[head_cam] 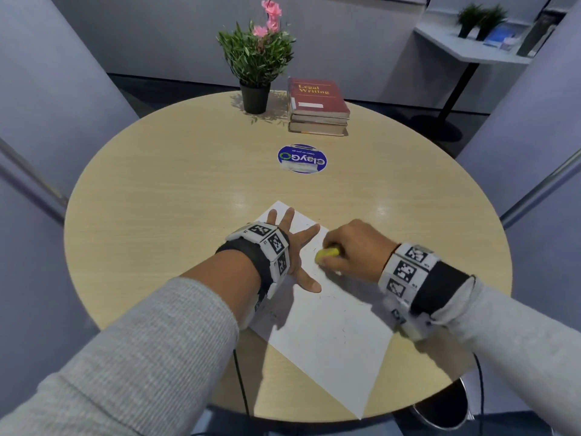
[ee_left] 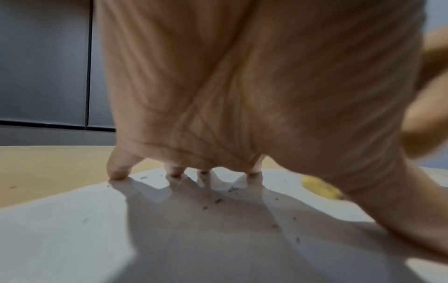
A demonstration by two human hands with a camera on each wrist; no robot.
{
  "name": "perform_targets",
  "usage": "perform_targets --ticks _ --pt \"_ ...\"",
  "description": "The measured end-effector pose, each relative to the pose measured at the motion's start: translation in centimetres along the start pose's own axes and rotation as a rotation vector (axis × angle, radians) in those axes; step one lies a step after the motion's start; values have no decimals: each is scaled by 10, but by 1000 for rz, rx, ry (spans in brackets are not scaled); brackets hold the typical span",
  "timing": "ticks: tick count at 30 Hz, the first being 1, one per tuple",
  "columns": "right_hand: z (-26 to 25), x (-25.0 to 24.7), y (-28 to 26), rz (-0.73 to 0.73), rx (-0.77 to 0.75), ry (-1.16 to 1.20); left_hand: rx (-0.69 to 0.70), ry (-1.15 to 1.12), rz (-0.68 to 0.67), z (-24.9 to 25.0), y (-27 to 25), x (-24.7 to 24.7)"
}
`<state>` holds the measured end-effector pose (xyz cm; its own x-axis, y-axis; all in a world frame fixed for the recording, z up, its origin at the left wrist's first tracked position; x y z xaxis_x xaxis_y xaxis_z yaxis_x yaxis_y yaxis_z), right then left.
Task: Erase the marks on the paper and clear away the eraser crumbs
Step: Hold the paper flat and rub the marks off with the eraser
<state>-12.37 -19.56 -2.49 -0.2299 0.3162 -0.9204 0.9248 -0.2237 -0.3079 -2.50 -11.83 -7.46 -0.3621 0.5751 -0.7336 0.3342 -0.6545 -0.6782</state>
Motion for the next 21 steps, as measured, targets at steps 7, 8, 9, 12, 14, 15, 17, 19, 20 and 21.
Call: perform_targets --ticks 7,8,9,12,14,15,17,19,20,21 --pt "18 -12 1 59 64 29 -16 11 -20 0 -1 -1" --pt "12 -7 0 53 47 18 -16 12 -19 0 -1 -1" --pt "0 1 -4 22 5 -7 -16 9 -21 1 -1 -1" --pt "-14 13 -15 -62 -62 34 -16 5 -25 1 -4 -2" --pt "10 -7 -6 13 46 33 -10 0 -23 2 -6 -3" --pt "18 -13 -4 45 75 31 -5 -4 -18 2 -6 -3" --pt "14 -8 -4 44 57 19 -5 -5 -16 2 -7 -2" --pt "-12 10 -14 -26 -45 -8 -12 3 -24 2 -6 -2" --pt "-16 15 -17 -53 -66 0 -15 6 -28 2 -6 -2" --pt "-12 12 -18 -52 -46 5 -17 6 -33 2 -6 -3"
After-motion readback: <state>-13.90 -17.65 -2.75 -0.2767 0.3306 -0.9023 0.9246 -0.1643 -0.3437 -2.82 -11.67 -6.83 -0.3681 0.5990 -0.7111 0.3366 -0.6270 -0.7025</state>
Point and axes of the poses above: each hand's wrist, its own y-axis towards the middle knuckle, its own x-axis out of the palm, z = x × y, the point moved 6 cm from there along y, towards the middle knuckle, and after that the axes turned 9 degrees about -z, right-handed, at the moved point
